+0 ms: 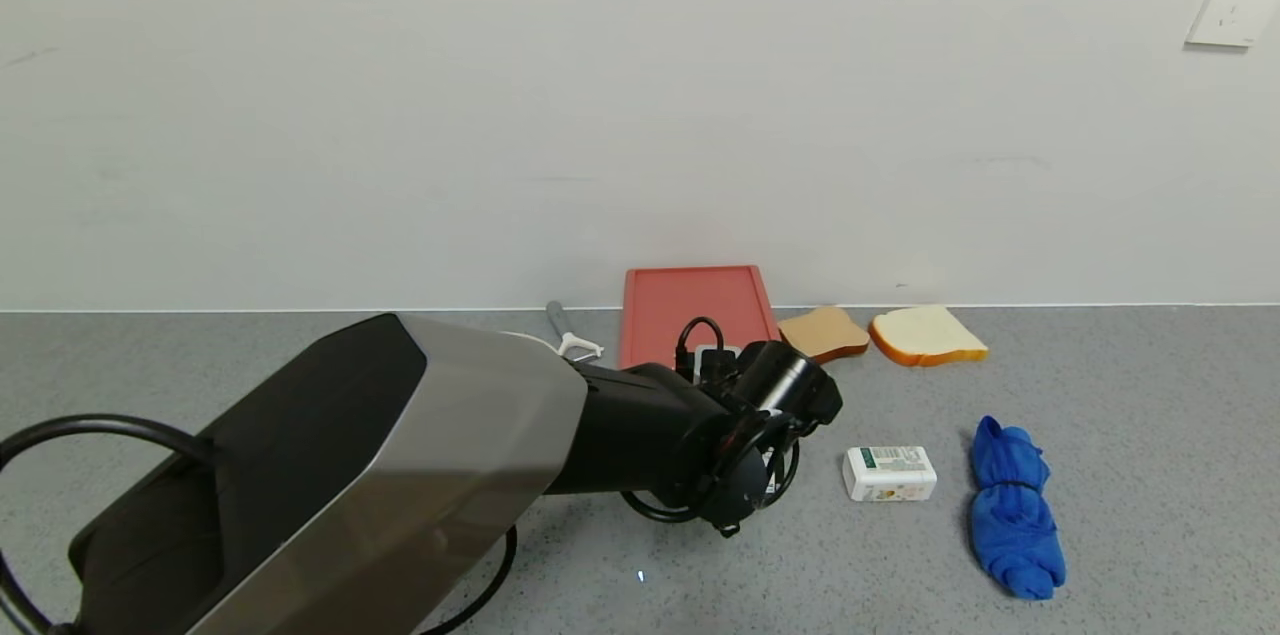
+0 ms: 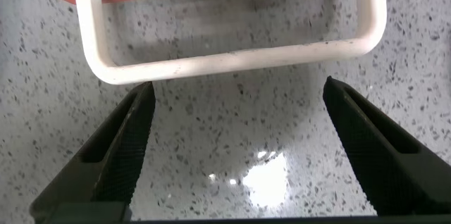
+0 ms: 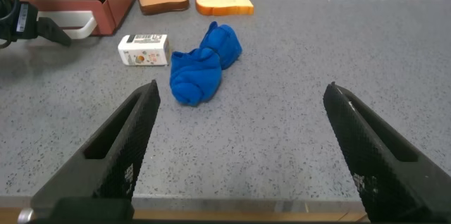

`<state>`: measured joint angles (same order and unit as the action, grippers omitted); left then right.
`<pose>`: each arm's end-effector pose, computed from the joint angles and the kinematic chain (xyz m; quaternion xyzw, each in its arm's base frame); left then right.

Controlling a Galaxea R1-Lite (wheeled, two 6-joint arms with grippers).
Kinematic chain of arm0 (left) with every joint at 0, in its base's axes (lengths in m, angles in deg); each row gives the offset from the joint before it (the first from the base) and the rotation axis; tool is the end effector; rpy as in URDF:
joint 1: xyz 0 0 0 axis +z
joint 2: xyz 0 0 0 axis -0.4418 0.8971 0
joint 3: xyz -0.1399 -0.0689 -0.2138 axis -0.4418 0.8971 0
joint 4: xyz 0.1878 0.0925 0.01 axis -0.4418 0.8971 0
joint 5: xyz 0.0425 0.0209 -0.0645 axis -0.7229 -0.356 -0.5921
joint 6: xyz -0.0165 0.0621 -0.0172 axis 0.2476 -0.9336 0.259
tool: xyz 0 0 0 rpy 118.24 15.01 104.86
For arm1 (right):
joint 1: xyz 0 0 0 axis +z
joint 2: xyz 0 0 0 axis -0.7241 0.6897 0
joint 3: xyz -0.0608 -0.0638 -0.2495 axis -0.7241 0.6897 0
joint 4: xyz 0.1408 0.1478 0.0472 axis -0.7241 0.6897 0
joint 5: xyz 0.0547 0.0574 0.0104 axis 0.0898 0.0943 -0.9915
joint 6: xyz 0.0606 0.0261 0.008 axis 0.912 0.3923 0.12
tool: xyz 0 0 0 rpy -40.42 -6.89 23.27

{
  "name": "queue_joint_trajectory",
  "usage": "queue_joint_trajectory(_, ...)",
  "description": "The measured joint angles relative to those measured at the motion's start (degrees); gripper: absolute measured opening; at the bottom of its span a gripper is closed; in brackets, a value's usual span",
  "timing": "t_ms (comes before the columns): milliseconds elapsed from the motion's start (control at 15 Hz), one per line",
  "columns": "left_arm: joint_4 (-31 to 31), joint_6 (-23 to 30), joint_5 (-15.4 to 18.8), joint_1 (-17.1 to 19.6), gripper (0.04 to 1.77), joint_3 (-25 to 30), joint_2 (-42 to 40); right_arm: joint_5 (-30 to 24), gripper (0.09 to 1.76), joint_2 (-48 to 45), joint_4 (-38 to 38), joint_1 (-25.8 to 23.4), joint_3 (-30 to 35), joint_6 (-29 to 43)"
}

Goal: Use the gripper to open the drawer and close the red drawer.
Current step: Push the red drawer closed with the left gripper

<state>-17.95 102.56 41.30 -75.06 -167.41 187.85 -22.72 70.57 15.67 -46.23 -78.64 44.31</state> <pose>0.3277 -0.3244 0.0124 0.0112 0.3910 -0.0235 0.9200 0.0773 0.0000 0.0752 0.0084 0.0010 -0.0005 1.0000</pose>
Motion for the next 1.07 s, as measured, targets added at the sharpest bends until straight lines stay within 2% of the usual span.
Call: queue_joint_trajectory(1067,-1.18,-3.74,-0.02,2.73,1.72,-2.95,1.58,0.00,1.71,0.00,0.00,0.00,0.00,0.00)
